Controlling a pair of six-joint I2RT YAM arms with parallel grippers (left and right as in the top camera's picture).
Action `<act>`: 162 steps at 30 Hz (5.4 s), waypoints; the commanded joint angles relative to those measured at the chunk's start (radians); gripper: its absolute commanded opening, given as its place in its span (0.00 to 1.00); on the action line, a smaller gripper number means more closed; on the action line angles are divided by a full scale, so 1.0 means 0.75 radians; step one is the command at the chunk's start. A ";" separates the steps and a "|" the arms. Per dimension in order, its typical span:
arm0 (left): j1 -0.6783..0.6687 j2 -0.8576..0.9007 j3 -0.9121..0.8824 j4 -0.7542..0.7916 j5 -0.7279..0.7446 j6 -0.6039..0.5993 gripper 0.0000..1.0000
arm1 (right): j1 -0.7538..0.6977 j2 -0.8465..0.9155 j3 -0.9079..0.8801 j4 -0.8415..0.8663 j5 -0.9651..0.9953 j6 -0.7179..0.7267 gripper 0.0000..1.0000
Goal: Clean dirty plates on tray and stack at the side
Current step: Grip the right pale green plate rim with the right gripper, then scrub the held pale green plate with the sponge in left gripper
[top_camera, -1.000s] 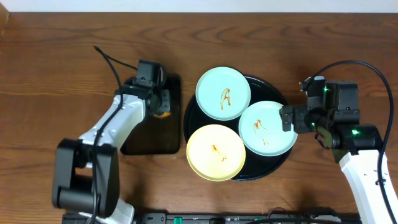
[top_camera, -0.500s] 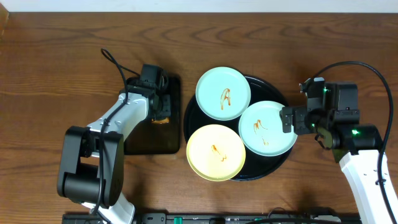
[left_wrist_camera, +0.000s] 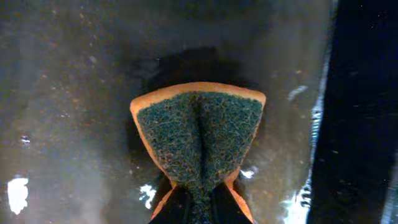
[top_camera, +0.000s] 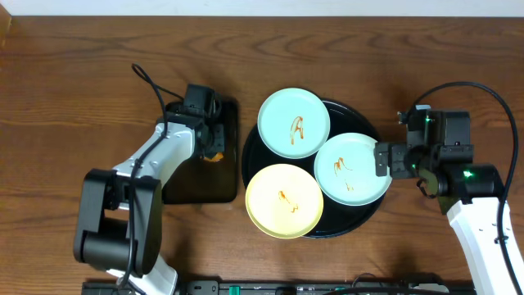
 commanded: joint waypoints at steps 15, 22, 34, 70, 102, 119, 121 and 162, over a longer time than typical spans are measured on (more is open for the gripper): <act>-0.002 -0.256 0.007 -0.132 -0.016 -0.068 0.08 | -0.288 0.514 0.033 -0.026 -0.392 -0.043 0.68; -0.002 -0.256 0.007 -0.131 -0.016 -0.068 0.08 | -0.288 0.605 0.033 -0.024 -0.410 -0.052 0.61; -0.004 -0.256 0.007 -0.136 -0.016 -0.069 0.08 | -0.288 0.606 0.007 -0.015 -0.361 -0.051 0.60; -0.004 -0.256 0.007 -0.136 -0.016 -0.069 0.08 | -0.288 0.606 -0.087 0.053 -0.330 -0.021 0.16; -0.185 -0.264 0.131 -0.049 0.113 -0.068 0.07 | -0.288 0.606 -0.123 0.085 -0.331 0.023 0.01; -0.556 -0.235 0.158 0.268 0.211 -0.282 0.08 | -0.287 0.605 -0.118 0.082 -0.332 0.048 0.01; -0.602 -0.201 0.158 0.347 0.283 -0.338 0.07 | -0.287 0.605 -0.118 0.081 -0.332 0.048 0.01; -0.916 0.272 0.172 0.592 -0.097 -0.337 0.07 | -0.287 0.605 -0.118 0.072 -0.343 0.048 0.01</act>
